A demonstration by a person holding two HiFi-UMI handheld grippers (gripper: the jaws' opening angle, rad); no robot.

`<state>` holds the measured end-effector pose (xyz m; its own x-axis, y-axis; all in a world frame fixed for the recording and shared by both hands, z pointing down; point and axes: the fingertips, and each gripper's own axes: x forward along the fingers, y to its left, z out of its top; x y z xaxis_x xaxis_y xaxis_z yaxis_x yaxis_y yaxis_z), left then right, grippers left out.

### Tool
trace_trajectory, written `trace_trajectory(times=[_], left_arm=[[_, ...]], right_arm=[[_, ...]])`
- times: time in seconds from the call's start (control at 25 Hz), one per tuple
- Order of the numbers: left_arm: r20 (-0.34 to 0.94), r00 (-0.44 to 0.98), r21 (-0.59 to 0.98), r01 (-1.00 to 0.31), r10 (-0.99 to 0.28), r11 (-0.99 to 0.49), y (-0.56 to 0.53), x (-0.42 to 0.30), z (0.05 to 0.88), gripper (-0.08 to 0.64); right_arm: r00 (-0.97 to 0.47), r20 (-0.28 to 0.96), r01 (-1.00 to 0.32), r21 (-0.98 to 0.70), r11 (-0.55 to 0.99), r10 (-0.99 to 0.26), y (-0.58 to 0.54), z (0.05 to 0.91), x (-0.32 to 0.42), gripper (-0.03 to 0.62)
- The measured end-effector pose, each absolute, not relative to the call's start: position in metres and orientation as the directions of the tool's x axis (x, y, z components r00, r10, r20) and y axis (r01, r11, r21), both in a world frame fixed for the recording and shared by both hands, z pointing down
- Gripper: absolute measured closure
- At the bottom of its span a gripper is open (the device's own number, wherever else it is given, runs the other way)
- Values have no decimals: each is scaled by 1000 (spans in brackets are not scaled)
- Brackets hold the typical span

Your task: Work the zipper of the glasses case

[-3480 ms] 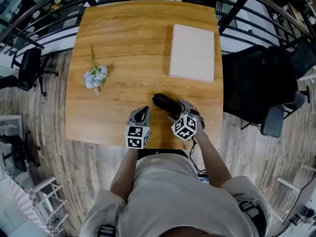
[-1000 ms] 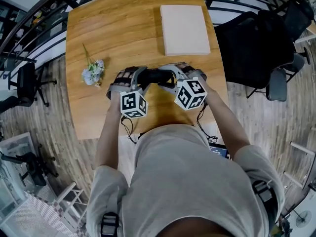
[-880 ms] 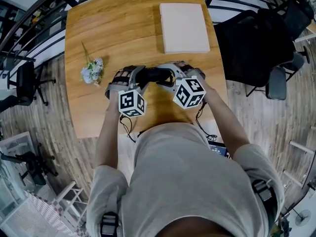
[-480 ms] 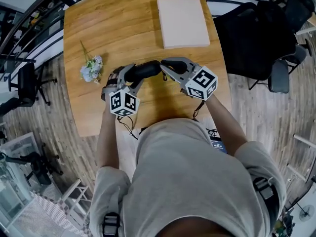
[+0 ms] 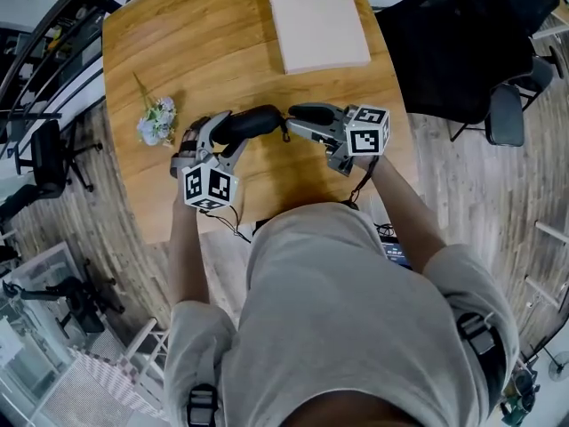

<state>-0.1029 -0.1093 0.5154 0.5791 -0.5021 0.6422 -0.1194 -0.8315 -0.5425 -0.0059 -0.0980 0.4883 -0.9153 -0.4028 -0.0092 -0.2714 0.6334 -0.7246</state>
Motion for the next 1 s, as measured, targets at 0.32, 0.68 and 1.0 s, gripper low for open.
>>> trace_trajectory(times=[0.32,0.68,1.0], left_arm=[[635,619,-532,-85,-463,-843,-94,-92,511,272],[668,572,-539,-69,-476,-840,-94,-92,523,275],[669,566,-538,-78,-482,-839,-92,-92,528,275]], right_arm=[[-939,-129,-82,-815,573,-318,-86,495,-4,442],[-950,-66,-152,-759,633,-307,-82,499,-5,548],[-947,-32,-208,-694,689,-319,-78,497,-1,551]])
